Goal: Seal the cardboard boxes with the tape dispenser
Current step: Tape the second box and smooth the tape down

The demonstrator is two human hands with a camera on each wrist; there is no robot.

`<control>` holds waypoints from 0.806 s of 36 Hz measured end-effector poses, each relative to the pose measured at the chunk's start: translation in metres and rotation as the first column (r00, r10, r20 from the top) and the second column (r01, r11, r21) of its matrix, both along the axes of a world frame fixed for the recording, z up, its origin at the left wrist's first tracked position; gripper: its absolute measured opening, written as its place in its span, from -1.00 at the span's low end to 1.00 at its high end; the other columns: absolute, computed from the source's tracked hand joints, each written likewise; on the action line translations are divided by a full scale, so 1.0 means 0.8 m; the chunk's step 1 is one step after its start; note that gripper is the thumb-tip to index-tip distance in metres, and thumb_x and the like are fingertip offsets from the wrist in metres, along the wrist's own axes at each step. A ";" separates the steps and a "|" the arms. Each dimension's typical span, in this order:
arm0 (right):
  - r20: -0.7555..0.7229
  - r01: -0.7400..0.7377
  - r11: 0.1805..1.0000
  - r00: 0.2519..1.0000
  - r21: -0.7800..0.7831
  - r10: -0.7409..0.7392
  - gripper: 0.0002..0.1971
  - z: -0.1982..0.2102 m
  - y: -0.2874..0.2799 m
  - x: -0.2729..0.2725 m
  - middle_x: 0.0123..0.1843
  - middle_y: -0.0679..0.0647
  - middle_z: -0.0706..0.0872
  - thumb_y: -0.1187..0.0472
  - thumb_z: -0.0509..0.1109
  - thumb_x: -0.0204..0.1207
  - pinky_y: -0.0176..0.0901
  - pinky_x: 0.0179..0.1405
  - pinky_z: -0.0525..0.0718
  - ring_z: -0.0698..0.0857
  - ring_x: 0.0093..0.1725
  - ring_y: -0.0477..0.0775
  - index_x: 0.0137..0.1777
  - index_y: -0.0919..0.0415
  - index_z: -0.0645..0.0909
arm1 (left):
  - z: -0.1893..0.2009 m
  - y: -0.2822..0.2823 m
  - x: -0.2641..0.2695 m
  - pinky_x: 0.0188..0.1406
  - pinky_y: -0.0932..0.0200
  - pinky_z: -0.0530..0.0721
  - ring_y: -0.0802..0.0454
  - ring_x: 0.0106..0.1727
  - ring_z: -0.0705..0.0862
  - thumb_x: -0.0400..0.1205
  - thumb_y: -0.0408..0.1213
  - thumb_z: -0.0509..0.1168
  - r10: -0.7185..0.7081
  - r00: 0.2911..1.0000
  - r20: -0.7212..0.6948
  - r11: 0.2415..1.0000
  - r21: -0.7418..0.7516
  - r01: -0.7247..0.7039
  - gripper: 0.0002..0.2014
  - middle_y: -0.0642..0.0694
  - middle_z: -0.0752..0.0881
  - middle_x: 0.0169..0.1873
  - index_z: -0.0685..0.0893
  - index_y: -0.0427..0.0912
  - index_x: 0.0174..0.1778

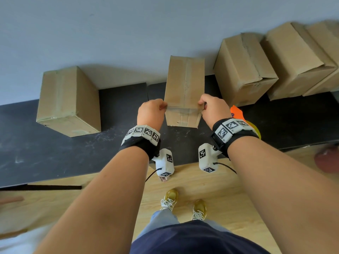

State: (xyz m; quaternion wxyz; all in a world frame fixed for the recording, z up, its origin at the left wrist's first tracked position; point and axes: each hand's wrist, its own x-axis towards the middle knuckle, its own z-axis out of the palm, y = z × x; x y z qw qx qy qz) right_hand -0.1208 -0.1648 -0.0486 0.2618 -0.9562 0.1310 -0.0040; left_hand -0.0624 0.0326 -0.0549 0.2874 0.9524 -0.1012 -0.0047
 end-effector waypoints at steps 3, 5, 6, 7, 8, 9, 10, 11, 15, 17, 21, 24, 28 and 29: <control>0.003 -0.008 1.000 1.000 -0.015 0.008 -0.61 0.000 0.001 -0.001 -0.01 0.14 0.68 0.53 0.23 0.49 -0.09 -0.19 0.46 0.59 -0.10 0.18 0.20 0.15 0.62 | -0.002 -0.002 0.002 -0.01 0.10 0.66 -0.09 -0.02 0.71 0.61 -0.27 0.28 0.004 1.000 0.006 1.000 0.001 -0.004 -0.83 -0.05 0.79 -0.09 0.78 -0.06 0.02; 0.004 -0.018 1.000 1.000 -0.020 0.018 -0.63 0.001 0.001 -0.001 -0.02 0.14 0.68 0.53 0.25 0.50 -0.07 -0.18 0.52 0.60 -0.09 0.19 0.20 0.16 0.61 | -0.003 -0.003 0.002 -0.05 0.09 0.66 -0.09 -0.07 0.70 0.59 -0.30 0.30 0.003 1.000 0.006 1.000 -0.002 -0.003 -0.85 -0.06 0.77 -0.13 0.76 -0.09 -0.03; 0.004 -0.024 0.999 1.000 -0.024 0.024 -0.65 0.001 0.001 -0.001 -0.03 0.12 0.67 0.51 0.27 0.51 -0.05 -0.17 0.54 0.61 -0.09 0.19 0.20 0.16 0.61 | -0.003 -0.004 0.002 -0.08 0.09 0.66 -0.08 -0.09 0.69 0.59 -0.32 0.30 0.002 1.000 0.009 1.000 0.001 -0.002 -0.87 -0.06 0.76 -0.14 0.75 -0.10 -0.05; 0.005 -0.029 0.999 1.000 -0.032 0.030 -0.67 0.001 0.001 -0.001 -0.05 0.11 0.65 0.49 0.30 0.52 -0.05 -0.18 0.54 0.60 -0.09 0.18 0.20 0.16 0.60 | -0.004 -0.005 0.002 -0.10 0.11 0.64 -0.08 -0.11 0.68 0.58 -0.33 0.29 0.000 1.000 0.013 1.000 0.005 0.000 -0.88 -0.06 0.75 -0.16 0.74 -0.11 -0.07; 0.005 -0.035 0.998 0.999 -0.045 0.035 -0.69 0.001 0.001 -0.001 -0.07 0.09 0.63 0.47 0.32 0.53 -0.06 -0.20 0.51 0.59 -0.10 0.17 0.20 0.16 0.59 | -0.004 -0.006 0.002 -0.13 0.12 0.62 -0.07 -0.12 0.66 0.58 -0.35 0.29 -0.002 1.000 0.020 1.000 0.009 0.001 -0.89 -0.06 0.74 -0.17 0.72 -0.13 -0.08; 0.006 -0.036 0.998 0.999 -0.058 0.036 -0.71 0.001 0.002 0.000 -0.09 0.07 0.60 0.45 0.33 0.53 -0.08 -0.22 0.48 0.58 -0.12 0.16 0.20 0.17 0.58 | -0.004 -0.006 0.002 -0.15 0.14 0.59 -0.07 -0.13 0.65 0.58 -0.36 0.28 -0.004 1.000 0.025 1.000 0.011 0.003 -0.89 -0.06 0.73 -0.17 0.71 -0.14 -0.09; 0.007 -0.033 0.997 0.999 -0.071 0.034 -0.72 0.000 0.003 0.001 -0.10 0.07 0.59 0.45 0.33 0.53 -0.08 -0.23 0.46 0.56 -0.14 0.15 0.19 0.17 0.57 | -0.004 -0.006 0.002 -0.17 0.14 0.57 -0.07 -0.14 0.65 0.58 -0.37 0.28 -0.005 1.000 0.028 1.000 0.012 0.005 -0.89 -0.06 0.72 -0.18 0.71 -0.15 -0.09; 0.009 -0.030 0.996 0.999 -0.082 0.030 -0.72 -0.001 0.005 0.002 -0.12 0.08 0.58 0.45 0.32 0.53 -0.08 -0.25 0.45 0.56 -0.15 0.15 0.18 0.17 0.56 | -0.005 -0.007 0.002 -0.17 0.13 0.57 -0.07 -0.15 0.64 0.58 -0.37 0.28 -0.006 0.999 0.031 1.000 0.012 0.005 -0.90 -0.07 0.72 -0.18 0.70 -0.15 -0.10; 0.025 -0.019 0.993 0.999 -0.115 0.022 -0.74 -0.002 0.008 0.004 -0.15 0.10 0.58 0.47 0.30 0.51 -0.07 -0.28 0.44 0.56 -0.19 0.17 0.14 0.19 0.55 | -0.007 -0.008 -0.003 -0.20 0.07 0.60 -0.09 -0.19 0.63 0.58 -0.39 0.26 0.000 0.998 0.060 1.000 0.005 -0.001 -0.90 -0.10 0.72 -0.18 0.68 -0.20 -0.13; 0.025 -0.014 0.994 1.000 -0.113 0.017 -0.76 -0.001 0.008 0.004 -0.15 0.11 0.59 0.46 0.31 0.52 -0.07 -0.28 0.46 0.57 -0.18 0.19 0.12 0.20 0.55 | -0.006 -0.010 -0.005 -0.19 0.04 0.62 -0.10 -0.18 0.63 0.59 -0.39 0.23 0.000 0.998 0.066 1.000 0.006 0.000 -0.88 -0.12 0.71 -0.17 0.68 -0.22 -0.11; 0.004 0.000 0.999 1.000 -0.054 0.000 -0.74 0.001 0.006 0.004 -0.13 0.11 0.59 0.46 0.32 0.50 -0.10 -0.25 0.43 0.60 -0.14 0.21 0.13 0.19 0.55 | -0.002 -0.010 -0.004 -0.18 0.12 0.59 -0.09 -0.14 0.64 0.57 -0.42 0.18 -0.002 0.999 0.043 1.000 -0.010 0.002 -0.80 -0.09 0.72 -0.14 0.70 -0.18 -0.06; -0.021 0.021 1.000 1.000 0.023 -0.020 -0.74 0.004 0.010 0.000 -0.11 0.12 0.63 0.42 0.33 0.46 -0.08 -0.25 0.49 0.61 -0.14 0.20 0.12 0.19 0.53 | -0.001 -0.006 -0.006 -0.11 0.16 0.61 -0.04 -0.10 0.66 0.54 -0.38 0.18 0.006 1.000 0.007 0.999 -0.049 -0.005 -0.76 -0.04 0.74 -0.10 0.73 -0.13 -0.01; -0.027 0.097 0.989 0.995 0.112 -0.095 -0.86 0.013 0.019 -0.003 -0.29 0.15 0.62 0.18 0.31 0.49 -0.02 -0.29 0.53 0.62 -0.23 0.23 -0.01 0.22 0.57 | 0.000 -0.005 -0.011 -0.18 0.18 0.62 0.01 -0.20 0.67 0.56 -0.22 0.19 0.032 0.999 -0.009 0.995 -0.090 -0.032 -0.80 0.02 0.72 -0.25 0.74 -0.11 -0.12; -0.022 0.108 0.987 0.994 0.118 -0.106 -0.84 0.015 0.020 -0.003 -0.30 0.17 0.63 0.15 0.30 0.51 -0.01 -0.29 0.54 0.63 -0.22 0.25 -0.04 0.23 0.57 | 0.000 -0.005 -0.011 -0.19 0.18 0.63 0.02 -0.21 0.67 0.58 -0.17 0.22 0.032 0.999 0.004 0.995 -0.090 -0.032 -0.81 0.04 0.72 -0.27 0.73 -0.11 -0.14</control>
